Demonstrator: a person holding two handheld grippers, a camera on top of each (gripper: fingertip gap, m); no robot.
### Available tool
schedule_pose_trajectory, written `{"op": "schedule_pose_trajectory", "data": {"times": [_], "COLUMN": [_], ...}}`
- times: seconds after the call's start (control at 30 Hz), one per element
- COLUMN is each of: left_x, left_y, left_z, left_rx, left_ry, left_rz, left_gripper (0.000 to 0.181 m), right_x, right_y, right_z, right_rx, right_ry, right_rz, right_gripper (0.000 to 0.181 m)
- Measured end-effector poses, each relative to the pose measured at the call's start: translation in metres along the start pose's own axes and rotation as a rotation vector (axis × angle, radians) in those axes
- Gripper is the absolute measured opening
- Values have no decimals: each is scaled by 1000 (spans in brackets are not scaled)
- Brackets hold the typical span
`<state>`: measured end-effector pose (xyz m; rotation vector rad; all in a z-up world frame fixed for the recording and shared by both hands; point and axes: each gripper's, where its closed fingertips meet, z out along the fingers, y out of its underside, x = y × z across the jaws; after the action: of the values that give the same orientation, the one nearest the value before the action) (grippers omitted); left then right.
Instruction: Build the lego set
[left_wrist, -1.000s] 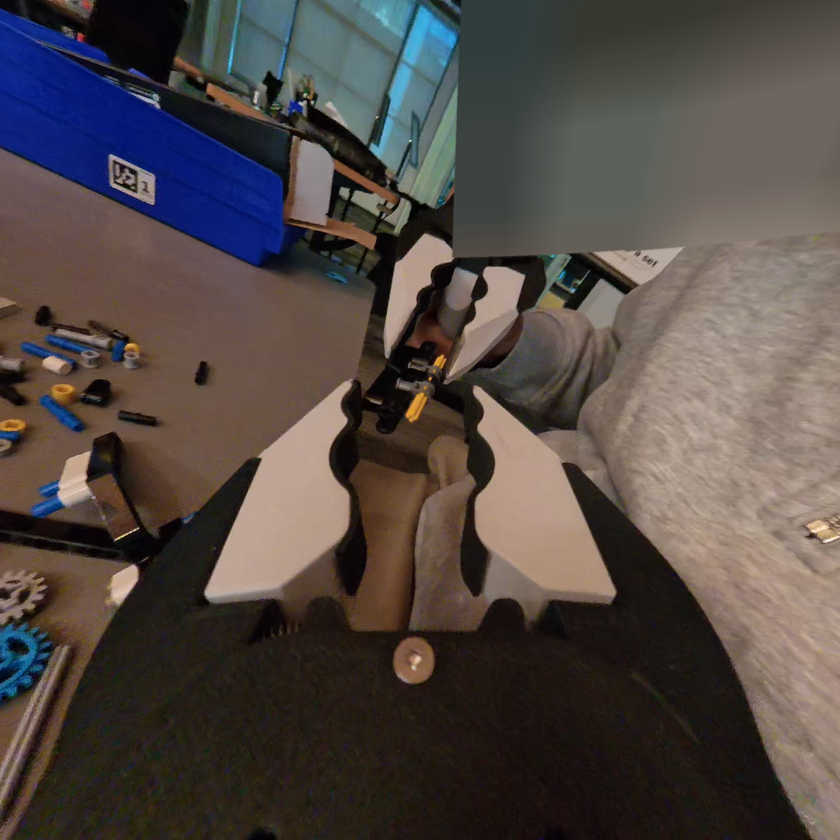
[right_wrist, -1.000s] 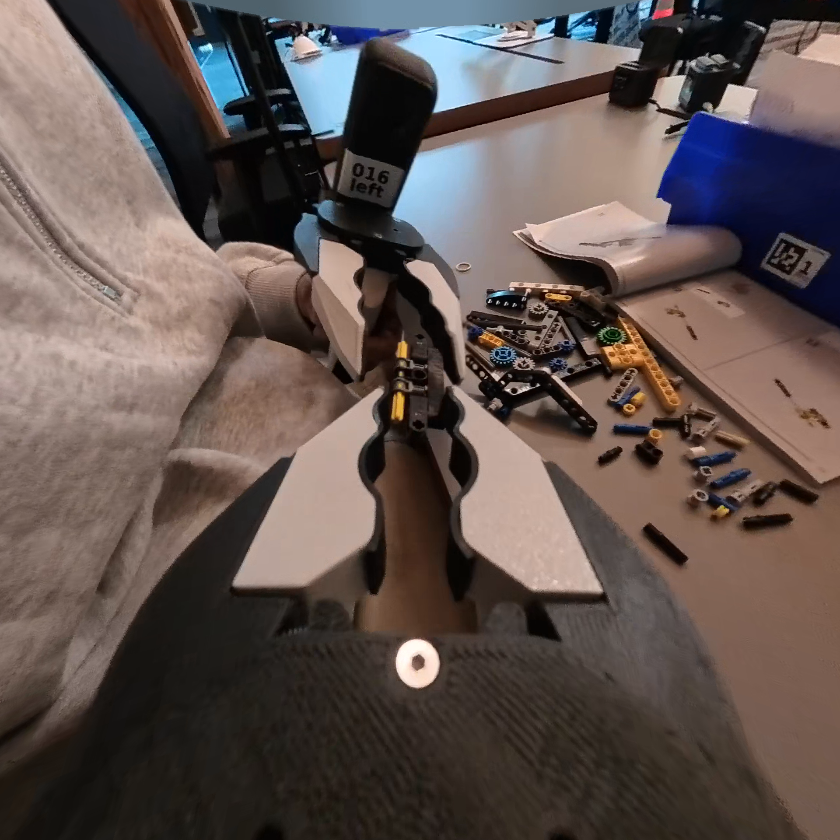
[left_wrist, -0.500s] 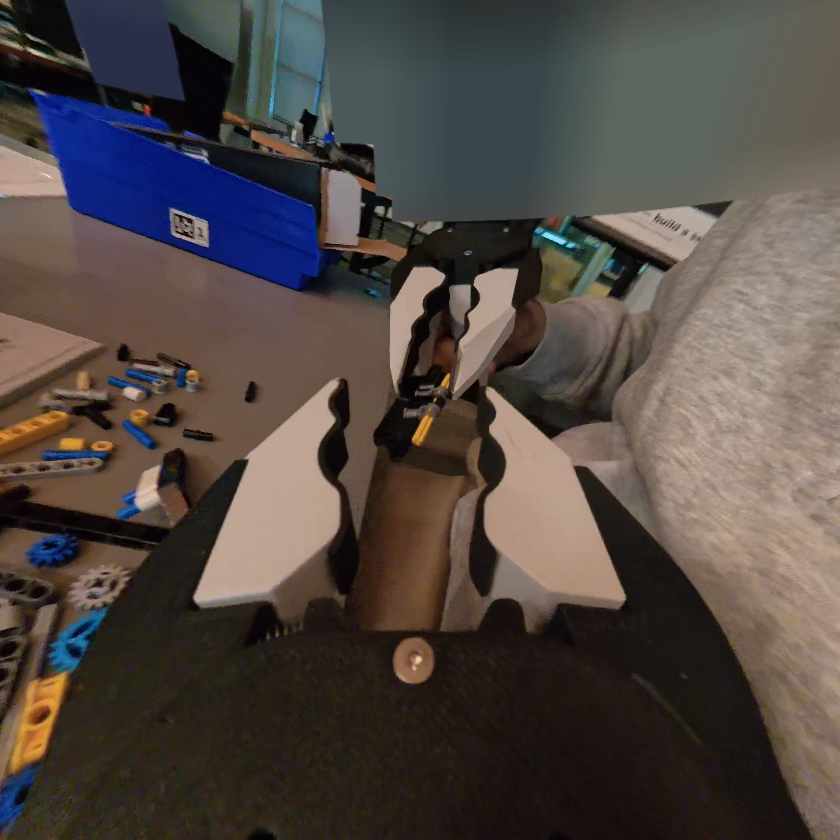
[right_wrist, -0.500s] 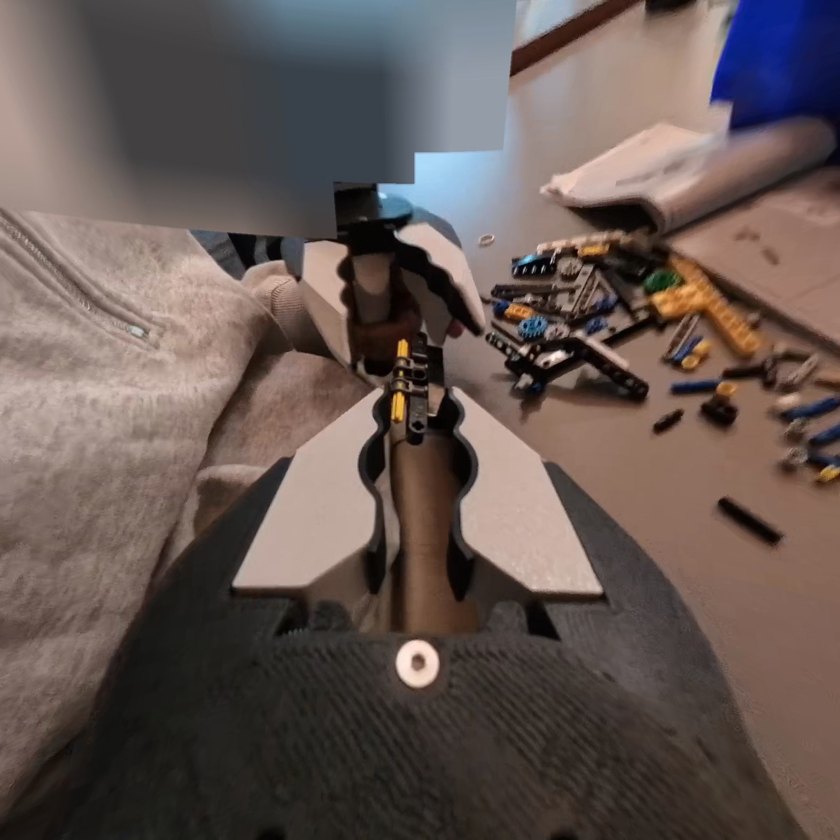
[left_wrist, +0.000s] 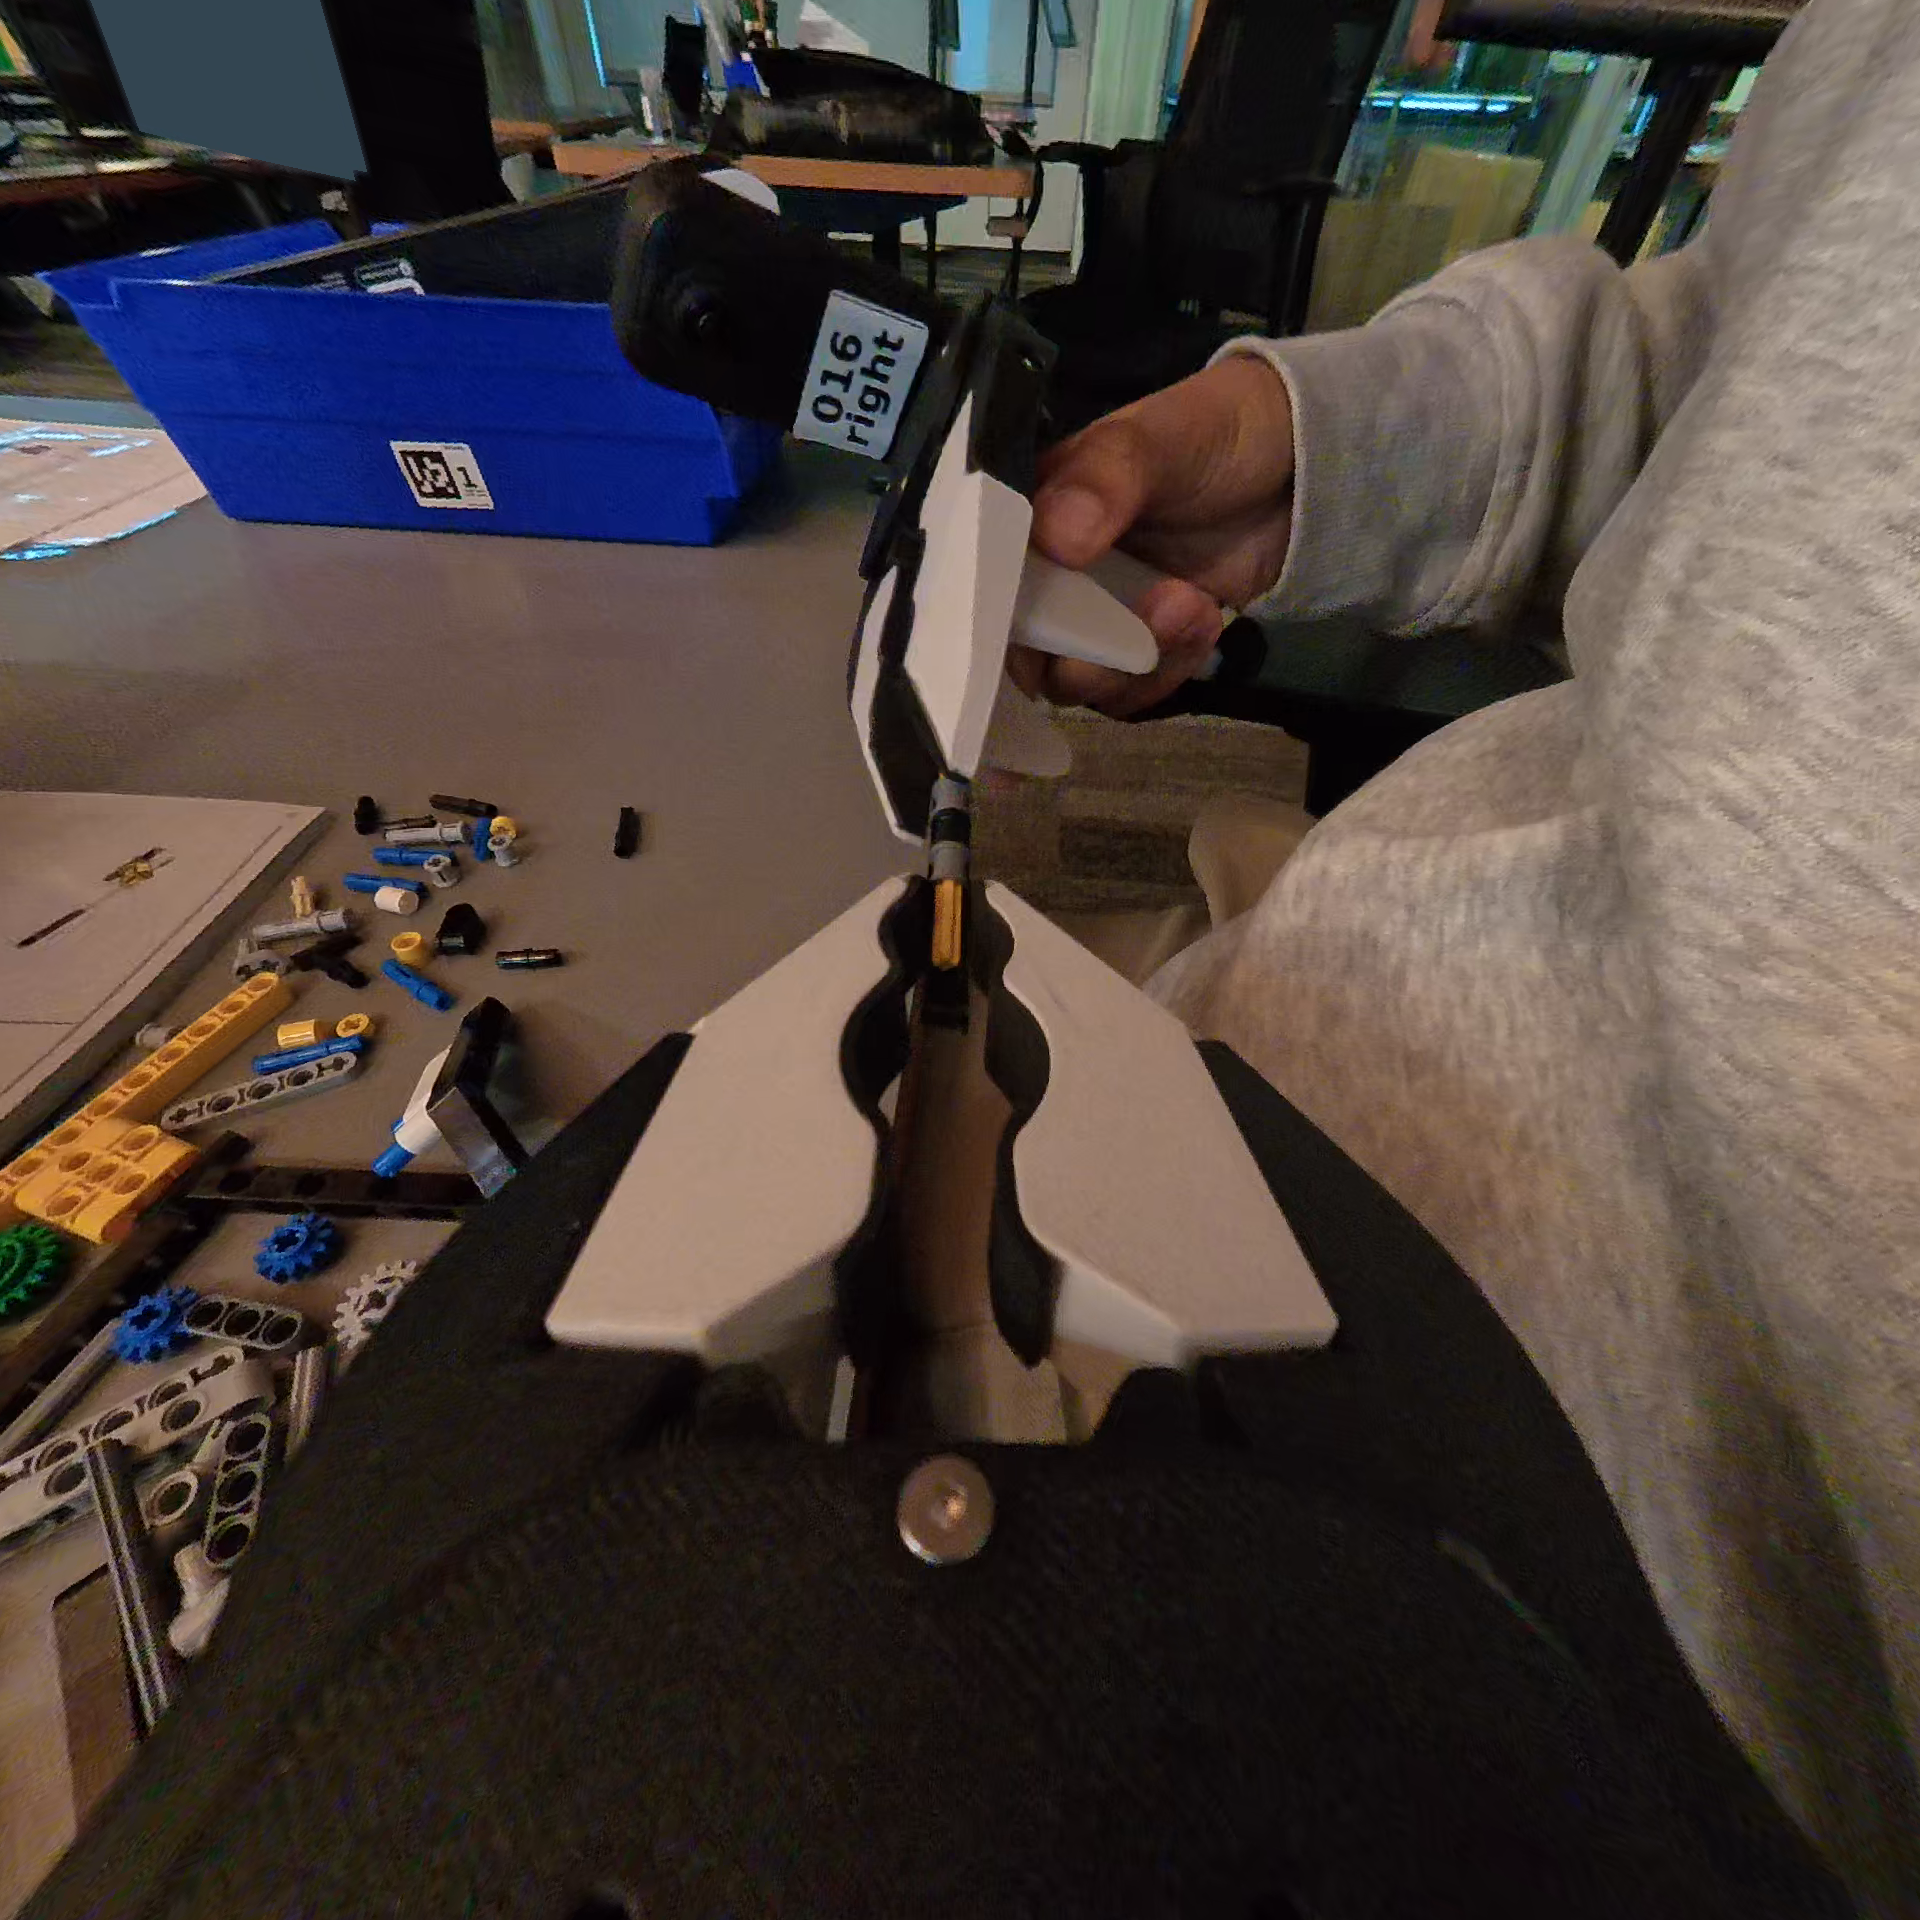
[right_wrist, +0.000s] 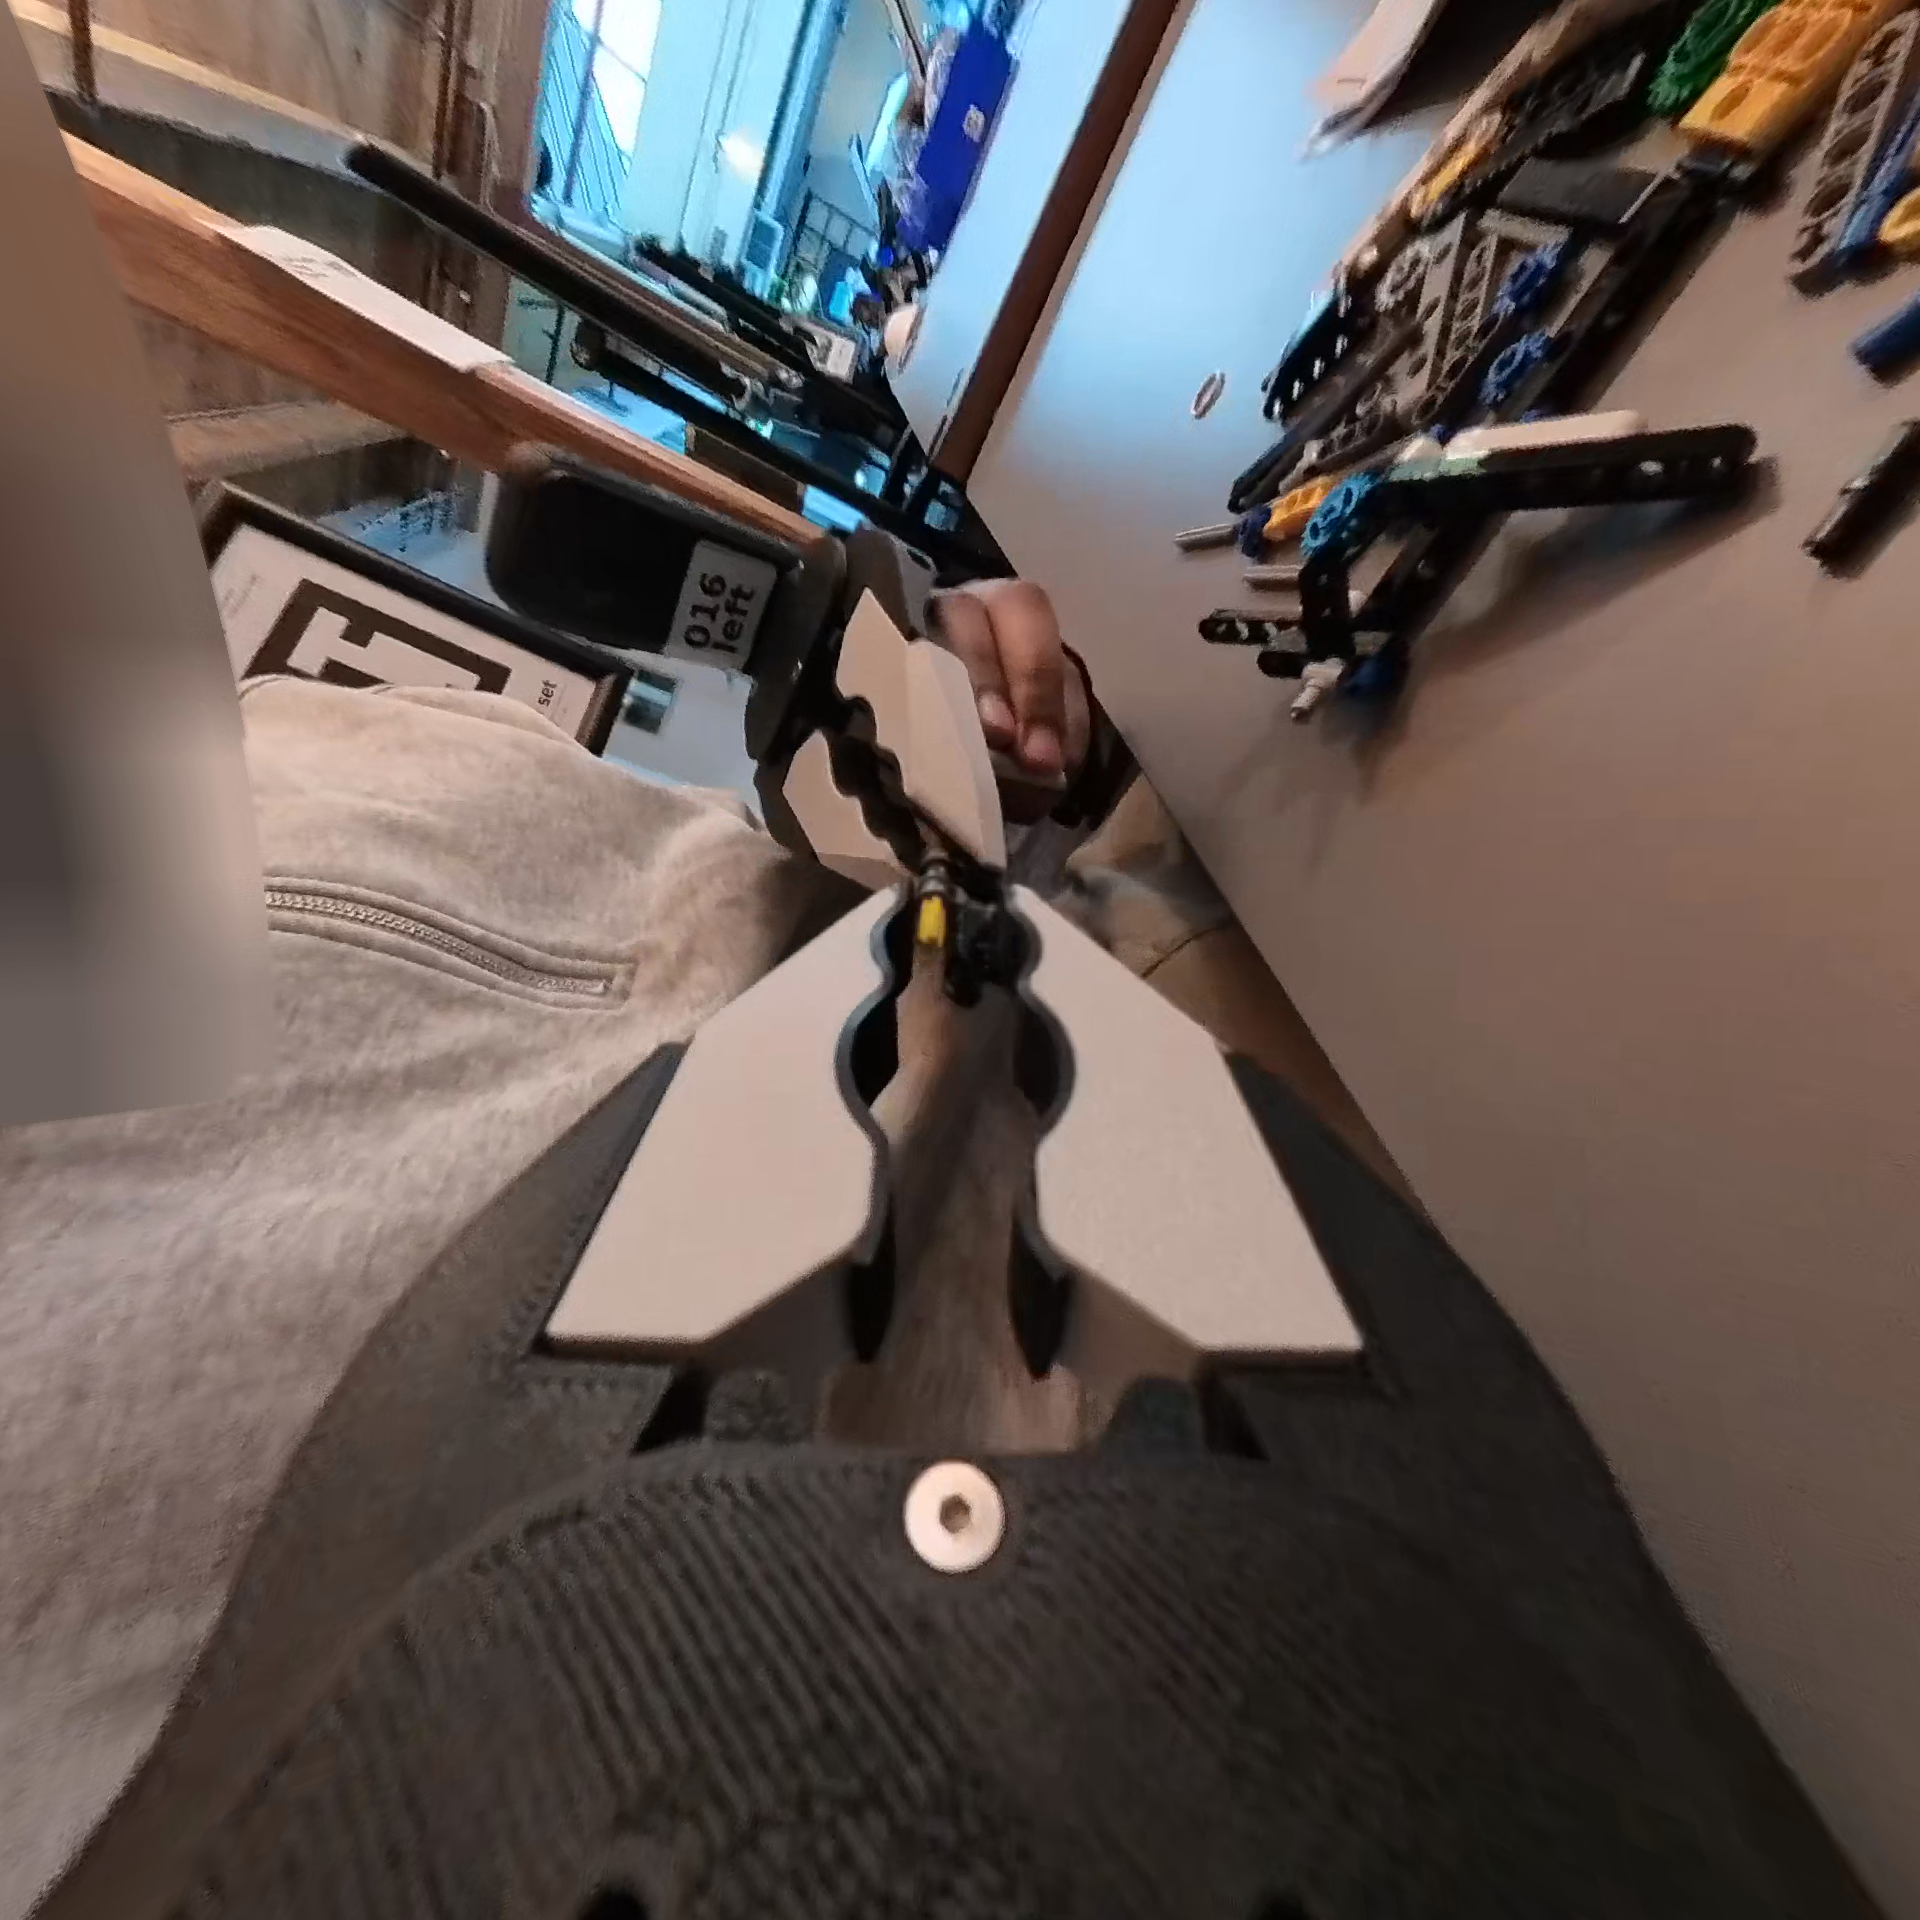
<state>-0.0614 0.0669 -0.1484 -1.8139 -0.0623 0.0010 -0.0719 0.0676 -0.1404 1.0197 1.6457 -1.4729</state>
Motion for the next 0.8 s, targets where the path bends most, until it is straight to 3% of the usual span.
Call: {"op": "schedule_pose_trajectory", "data": {"times": [0.07,0.13,0.27,0.47,0.6,0.8], "left_x": [-1,-2,-4,-6,-2,-1], "left_y": [-4,-7,-17,-24,-17,-23], "left_z": [-1,-3,-10,-13,-8,-10], "left_rx": [28,55,144,216,169,209], "left_ry": [3,23,128,255,269,301], "left_rz": [-29,-83,-291,-535,-545,-585], "left_gripper": [5,5,4,4,4,4], "right_x": [-3,-6,-10,-7,-12,-9], "right_y": [-5,-13,-20,-2,-2,4], "right_z": [-1,-4,-13,-1,4,8], "right_rx": [34,82,102,-88,-100,-149], "right_ry": [-15,-12,55,216,186,198], "right_rz": [-35,-84,-273,-561,-563,-584], "right_gripper": [16,46,50,30,21,14]}}
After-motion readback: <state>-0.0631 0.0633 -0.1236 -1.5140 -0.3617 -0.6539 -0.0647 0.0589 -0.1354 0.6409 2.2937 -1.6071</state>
